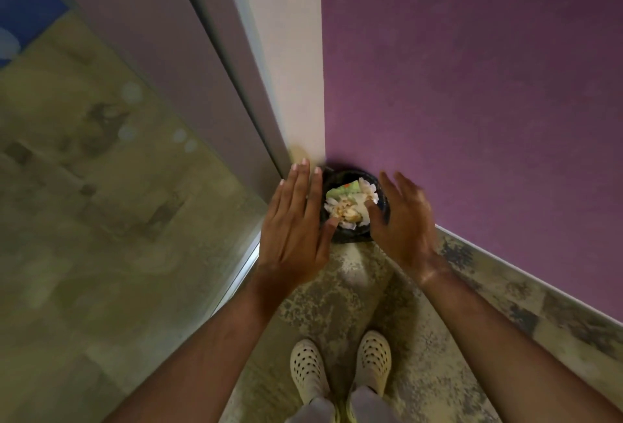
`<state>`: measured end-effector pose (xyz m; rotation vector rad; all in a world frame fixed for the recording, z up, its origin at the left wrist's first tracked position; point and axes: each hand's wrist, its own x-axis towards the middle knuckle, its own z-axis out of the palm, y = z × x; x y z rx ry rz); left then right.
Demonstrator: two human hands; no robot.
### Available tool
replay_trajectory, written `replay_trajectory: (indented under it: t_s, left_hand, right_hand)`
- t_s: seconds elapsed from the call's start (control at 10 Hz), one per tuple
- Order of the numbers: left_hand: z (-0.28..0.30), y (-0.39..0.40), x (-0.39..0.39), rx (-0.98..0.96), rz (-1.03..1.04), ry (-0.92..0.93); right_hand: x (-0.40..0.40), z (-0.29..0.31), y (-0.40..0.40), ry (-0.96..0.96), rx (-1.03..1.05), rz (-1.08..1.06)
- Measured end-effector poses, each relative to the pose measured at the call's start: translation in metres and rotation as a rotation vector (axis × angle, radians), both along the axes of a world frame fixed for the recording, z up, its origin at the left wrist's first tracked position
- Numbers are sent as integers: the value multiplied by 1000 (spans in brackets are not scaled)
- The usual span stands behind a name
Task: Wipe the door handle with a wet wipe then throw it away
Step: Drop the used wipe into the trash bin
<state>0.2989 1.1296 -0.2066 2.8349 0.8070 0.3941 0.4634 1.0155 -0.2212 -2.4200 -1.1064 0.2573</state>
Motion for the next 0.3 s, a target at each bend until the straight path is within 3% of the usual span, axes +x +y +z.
replay_trajectory:
  t_s: [0.3]
  left_hand:
    - [82,-17,-10,-9,9,-91]
  right_hand:
    - [-25,94,-3,-153,57,91]
